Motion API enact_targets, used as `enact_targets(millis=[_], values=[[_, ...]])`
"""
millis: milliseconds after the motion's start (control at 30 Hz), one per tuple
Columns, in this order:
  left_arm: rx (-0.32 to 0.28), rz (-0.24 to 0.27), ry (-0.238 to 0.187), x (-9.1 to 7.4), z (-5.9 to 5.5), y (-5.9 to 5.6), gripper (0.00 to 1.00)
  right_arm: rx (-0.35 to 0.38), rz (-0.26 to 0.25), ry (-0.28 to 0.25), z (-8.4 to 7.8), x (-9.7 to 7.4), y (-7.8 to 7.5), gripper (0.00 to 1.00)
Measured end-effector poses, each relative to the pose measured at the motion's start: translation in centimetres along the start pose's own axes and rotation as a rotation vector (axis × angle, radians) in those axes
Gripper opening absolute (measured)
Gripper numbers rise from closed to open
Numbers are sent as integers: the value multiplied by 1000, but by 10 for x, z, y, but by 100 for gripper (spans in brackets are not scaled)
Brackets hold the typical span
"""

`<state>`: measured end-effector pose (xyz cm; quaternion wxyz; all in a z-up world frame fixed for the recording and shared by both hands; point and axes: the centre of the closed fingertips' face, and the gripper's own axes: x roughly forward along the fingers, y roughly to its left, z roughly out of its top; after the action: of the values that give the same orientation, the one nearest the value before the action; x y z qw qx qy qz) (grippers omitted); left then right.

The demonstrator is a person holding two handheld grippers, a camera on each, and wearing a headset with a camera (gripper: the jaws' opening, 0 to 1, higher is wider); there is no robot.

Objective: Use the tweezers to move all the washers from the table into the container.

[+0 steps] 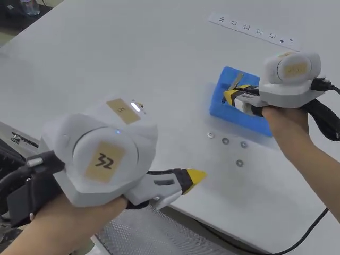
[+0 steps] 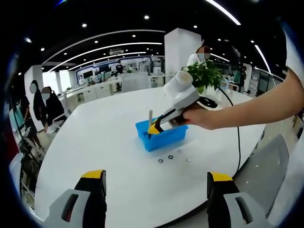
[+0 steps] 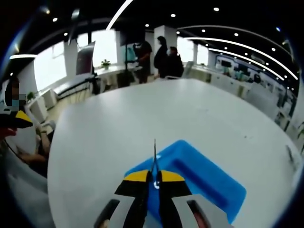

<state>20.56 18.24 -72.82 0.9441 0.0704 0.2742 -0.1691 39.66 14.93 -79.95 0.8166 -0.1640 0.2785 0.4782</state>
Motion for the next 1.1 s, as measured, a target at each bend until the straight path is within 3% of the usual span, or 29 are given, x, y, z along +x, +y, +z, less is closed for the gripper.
enact_targets(millis=[300,633,867,1100], values=[[9,-2,-6,-1,2,-1,89,-28,-1,-47,13,-22,1,4],[2,1,-9,-2,1,0,89,-34,30,-109,24,-52,25,4],[1,0,-9,-2,1,-1,89,-25,59,-112,18,-57,41,4],[3,-2,2,-1,-2,-2,89,-14,96,-76,-4,-56,61,4]])
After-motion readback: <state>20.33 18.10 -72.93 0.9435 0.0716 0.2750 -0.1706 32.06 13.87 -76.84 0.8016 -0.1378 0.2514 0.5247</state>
